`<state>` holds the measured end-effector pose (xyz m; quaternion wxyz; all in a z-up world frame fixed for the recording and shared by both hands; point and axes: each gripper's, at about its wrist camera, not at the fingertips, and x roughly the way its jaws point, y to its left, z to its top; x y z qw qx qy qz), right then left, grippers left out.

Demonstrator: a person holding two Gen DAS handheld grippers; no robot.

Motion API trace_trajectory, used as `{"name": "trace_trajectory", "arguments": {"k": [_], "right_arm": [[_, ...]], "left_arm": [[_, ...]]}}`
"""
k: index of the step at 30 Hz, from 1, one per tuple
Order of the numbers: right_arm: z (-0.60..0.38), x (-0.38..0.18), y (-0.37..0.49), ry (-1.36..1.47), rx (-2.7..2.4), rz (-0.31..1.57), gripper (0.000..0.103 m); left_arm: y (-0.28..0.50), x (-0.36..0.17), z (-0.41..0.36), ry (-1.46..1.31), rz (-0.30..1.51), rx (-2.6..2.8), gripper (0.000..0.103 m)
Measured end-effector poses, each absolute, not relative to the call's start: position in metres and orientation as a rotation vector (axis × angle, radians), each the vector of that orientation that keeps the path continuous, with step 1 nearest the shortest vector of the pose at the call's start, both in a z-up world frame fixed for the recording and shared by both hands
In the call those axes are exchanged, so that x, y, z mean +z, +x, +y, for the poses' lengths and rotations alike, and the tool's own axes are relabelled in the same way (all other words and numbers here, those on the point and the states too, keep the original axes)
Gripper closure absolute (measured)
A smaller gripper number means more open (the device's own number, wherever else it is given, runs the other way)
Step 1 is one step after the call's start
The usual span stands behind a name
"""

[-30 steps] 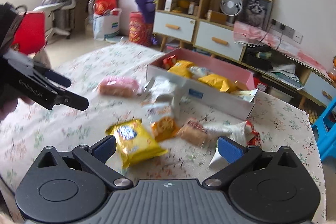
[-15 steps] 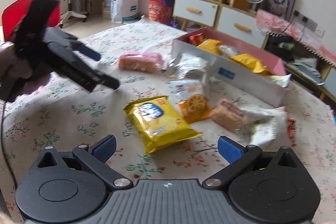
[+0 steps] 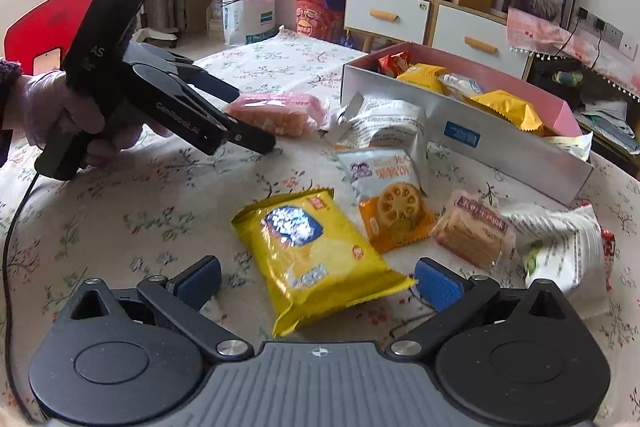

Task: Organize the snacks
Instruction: 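Grasp the pink wafer packet with the left tool while the right grasps the yellow chips bag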

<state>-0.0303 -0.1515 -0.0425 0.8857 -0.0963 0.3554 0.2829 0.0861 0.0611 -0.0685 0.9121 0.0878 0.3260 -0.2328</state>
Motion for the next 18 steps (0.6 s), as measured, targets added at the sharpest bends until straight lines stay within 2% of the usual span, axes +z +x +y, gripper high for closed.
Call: {"name": "trace_trajectory", "arguments": {"k": [3,6,13,18], "right_arm": [[-0.149,-0.043,-0.026,-0.2,0.591,0.731,0.01],[-0.145,-0.043,-0.026,-0.204,0.597,0.724,0.01],[-0.139,-0.041,-0.027,-0.22,0.614,0.713,0.013],[-0.136,-0.039,-0.03,-0.233,0.628,0.706,0.02]], "left_arm": [[0.087,-0.069,0.056,0.19,0.664,-0.495,0.001],[0.084,-0.068,0.051,0.199,0.651,-0.509,0.006],[0.077,-0.066,0.042,0.209,0.628,-0.526,0.022],[0.072,-0.065,0.039,0.179,0.63,-0.515,0.036]]}}
